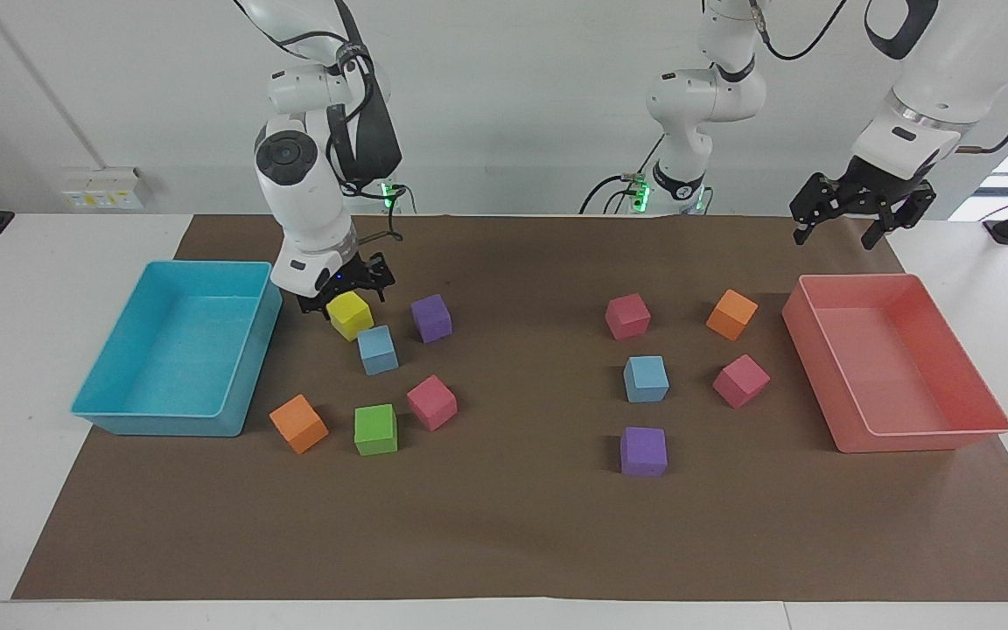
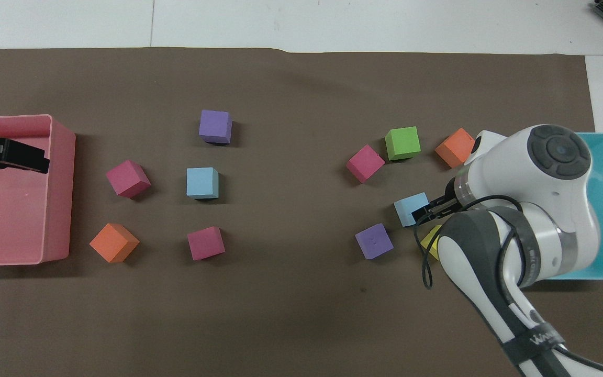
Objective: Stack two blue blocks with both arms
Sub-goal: 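Lower the right gripper onto the light-blue cube and close it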
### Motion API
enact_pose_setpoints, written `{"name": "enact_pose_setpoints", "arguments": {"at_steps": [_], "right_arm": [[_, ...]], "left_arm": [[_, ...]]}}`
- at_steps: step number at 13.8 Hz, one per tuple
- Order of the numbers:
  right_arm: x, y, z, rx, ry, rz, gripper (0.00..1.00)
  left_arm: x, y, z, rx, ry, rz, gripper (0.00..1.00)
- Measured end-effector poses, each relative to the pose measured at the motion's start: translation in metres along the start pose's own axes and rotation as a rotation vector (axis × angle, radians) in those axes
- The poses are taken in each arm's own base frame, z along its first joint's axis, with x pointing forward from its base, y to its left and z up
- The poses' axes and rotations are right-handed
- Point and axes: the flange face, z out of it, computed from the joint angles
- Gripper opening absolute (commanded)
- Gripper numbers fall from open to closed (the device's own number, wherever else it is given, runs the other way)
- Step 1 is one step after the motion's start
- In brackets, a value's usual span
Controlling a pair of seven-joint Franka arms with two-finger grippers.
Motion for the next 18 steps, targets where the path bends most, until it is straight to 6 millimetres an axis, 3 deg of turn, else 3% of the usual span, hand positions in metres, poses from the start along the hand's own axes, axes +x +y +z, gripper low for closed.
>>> {"name": "enact_pose_setpoints", "arguments": {"at_steps": [8, 10, 15, 18], "right_arm": [[0.012, -0.006, 0.077, -0.012, 0.032, -0.015, 1.00], [0.012, -0.015, 0.093, -0.014, 0.034, -0.032, 1.00], [0.006, -0.019, 0.105, -0.011, 0.012, -0.042, 1.00], [0.003, -0.010, 0.108, -0.010, 0.006, -0.054, 1.00]], "left_arm": [[0.000, 0.007, -0.003, 0.000, 0.001, 0.012, 1.00], [0.000, 0.007, -0.003, 0.000, 0.000, 0.013, 1.00], [-0.001, -0.001, -0.003, 0.001, 0.000, -0.001, 1.00], [-0.001, -0.002, -0.003, 0.001, 0.000, -0.002, 1.00]]}}
